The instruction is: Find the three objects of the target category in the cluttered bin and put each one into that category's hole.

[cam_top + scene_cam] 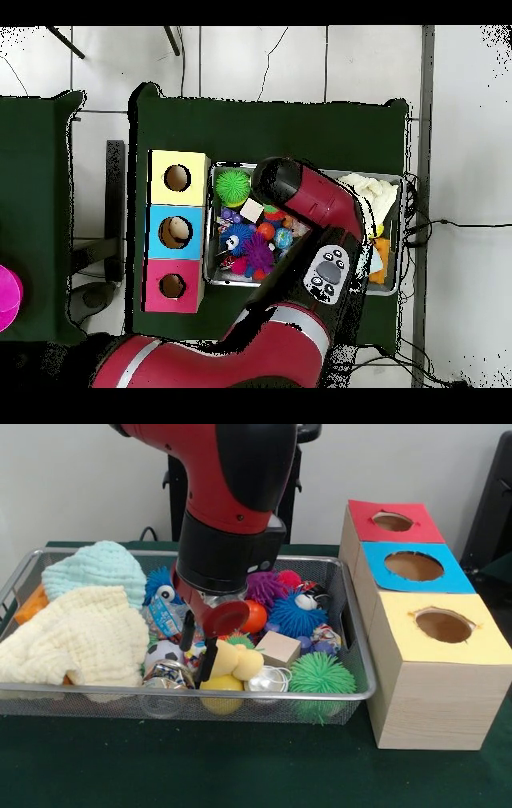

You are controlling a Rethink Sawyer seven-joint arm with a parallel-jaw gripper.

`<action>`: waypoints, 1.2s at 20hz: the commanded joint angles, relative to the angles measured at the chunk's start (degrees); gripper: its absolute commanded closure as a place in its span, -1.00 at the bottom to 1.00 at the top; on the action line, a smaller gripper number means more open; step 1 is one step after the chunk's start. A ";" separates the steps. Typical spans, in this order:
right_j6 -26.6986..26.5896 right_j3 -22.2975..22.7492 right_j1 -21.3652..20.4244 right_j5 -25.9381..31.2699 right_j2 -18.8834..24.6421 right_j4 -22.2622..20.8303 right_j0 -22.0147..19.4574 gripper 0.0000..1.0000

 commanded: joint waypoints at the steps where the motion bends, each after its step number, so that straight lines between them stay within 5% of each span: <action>1: 12.56 -1.94 1.92 0.94 4.31 2.01 0.62 -1.00; 24: 12.97 -1.13 2.02 1.76 4.43 3.01 2.60 -1.00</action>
